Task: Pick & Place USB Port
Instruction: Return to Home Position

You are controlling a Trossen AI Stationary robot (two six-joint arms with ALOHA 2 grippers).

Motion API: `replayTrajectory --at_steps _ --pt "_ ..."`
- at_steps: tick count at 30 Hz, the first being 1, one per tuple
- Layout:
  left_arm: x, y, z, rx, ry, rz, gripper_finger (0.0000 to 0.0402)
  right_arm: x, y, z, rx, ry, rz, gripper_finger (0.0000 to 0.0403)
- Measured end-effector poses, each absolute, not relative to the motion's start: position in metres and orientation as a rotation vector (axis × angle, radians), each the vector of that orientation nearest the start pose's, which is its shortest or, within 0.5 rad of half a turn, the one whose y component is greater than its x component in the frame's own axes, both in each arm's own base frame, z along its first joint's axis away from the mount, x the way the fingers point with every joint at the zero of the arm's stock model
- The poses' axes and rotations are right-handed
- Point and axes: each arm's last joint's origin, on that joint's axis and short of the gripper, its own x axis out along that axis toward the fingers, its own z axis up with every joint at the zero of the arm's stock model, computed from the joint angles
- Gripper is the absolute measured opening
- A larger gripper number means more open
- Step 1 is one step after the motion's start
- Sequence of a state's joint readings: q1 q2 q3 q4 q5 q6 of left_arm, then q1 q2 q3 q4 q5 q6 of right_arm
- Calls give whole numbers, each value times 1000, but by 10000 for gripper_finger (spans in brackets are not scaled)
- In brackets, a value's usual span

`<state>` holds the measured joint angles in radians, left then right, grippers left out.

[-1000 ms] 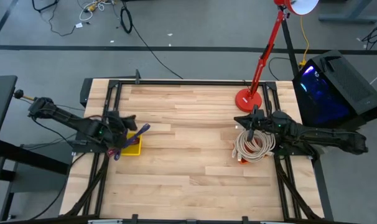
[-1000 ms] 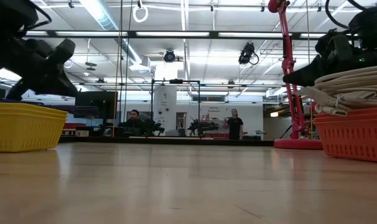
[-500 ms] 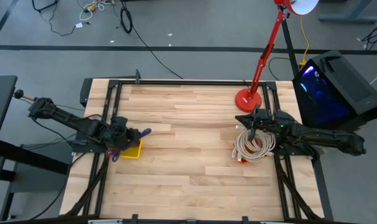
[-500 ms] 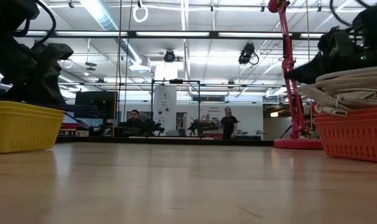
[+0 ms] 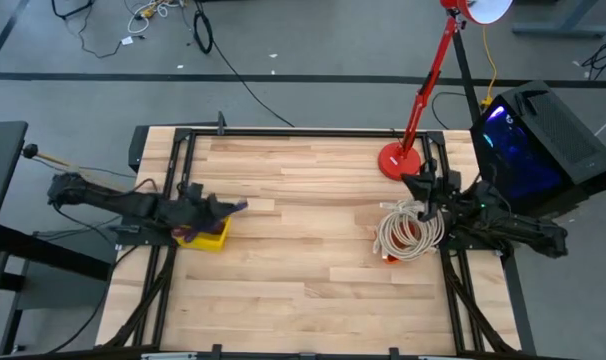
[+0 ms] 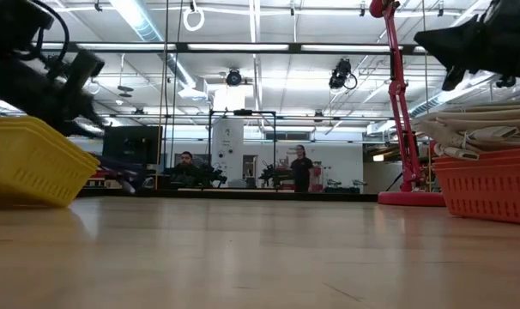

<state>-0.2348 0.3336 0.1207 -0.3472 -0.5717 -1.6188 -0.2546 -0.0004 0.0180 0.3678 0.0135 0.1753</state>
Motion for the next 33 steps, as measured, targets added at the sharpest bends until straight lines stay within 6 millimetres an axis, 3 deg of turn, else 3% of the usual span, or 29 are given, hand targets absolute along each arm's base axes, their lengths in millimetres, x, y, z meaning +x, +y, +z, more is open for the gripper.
replayTrajectory --at_steps 7,13,33 --pt "100 5 171 -1524 -248 431 35 86 -24 205 120 -418 -239 6" --pt "89 13 181 -1558 -415 389 35 86 -25 205 118 -418 -250 6" --pt "88 19 182 -1541 -475 441 34 86 -25 205 118 -418 -250 6"
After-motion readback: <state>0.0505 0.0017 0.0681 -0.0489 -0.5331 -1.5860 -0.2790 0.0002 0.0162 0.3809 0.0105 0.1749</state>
